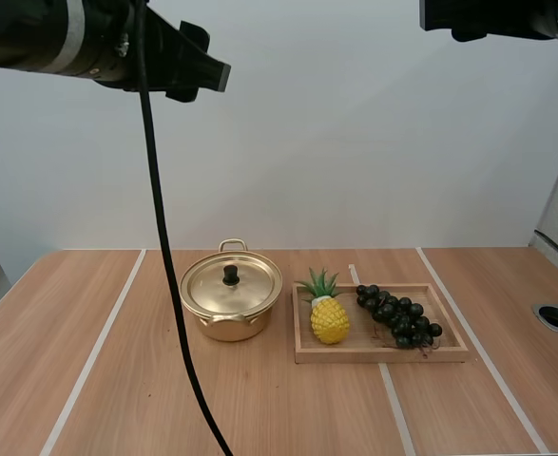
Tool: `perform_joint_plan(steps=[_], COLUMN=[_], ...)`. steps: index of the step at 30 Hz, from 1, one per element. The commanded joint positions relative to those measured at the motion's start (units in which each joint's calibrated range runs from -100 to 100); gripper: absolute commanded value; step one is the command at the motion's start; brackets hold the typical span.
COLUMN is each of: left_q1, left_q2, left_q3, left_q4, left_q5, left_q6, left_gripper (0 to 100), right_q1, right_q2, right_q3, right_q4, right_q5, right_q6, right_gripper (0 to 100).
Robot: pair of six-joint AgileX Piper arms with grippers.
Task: Open the pot, put the grape inside, and close it
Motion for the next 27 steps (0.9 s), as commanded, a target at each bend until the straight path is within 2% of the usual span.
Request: perform_joint_plan(steps=[1, 6, 13, 20, 23, 27], left_q1=[0.06, 0.06, 0.06, 0.06, -0.17, -1.60], left_q2=[2.15, 9.46, 22.20, 34.48, 38.56, 42.32], left_q3=[-0.51, -0.51, -0.51, -0.51, -0.51, -0.51], left_q4=[-0.88, -0.88, -1.31, -1.31, -0.77, 0.90], left_q5=[1.14, 7.51, 18.88, 23.62, 25.03, 25.22], left_q6=[1.15, 4.25, 10.60, 13.11, 13.84, 13.84], left_gripper=[100, 100, 100, 100, 100, 100], right_q1=[-0.20, -0.20, -0.12, -0.12, -0.12, -0.12], right_q2=[-0.20, 0.50, 4.30, 7.77, 8.58, 8.72], right_q3=[-0.64, -0.64, -2.56, -4.95, -5.29, -5.29], right_q4=[-0.02, 0.67, 5.89, 8.89, 9.13, 9.13], right_q5=[3.96, 13.81, 29.30, 39.49, 41.52, 41.53], right_q6=[-0.45, -1.91, -5.31, -7.58, -8.14, -8.33], right_gripper=[100, 100, 100, 100, 100, 100])
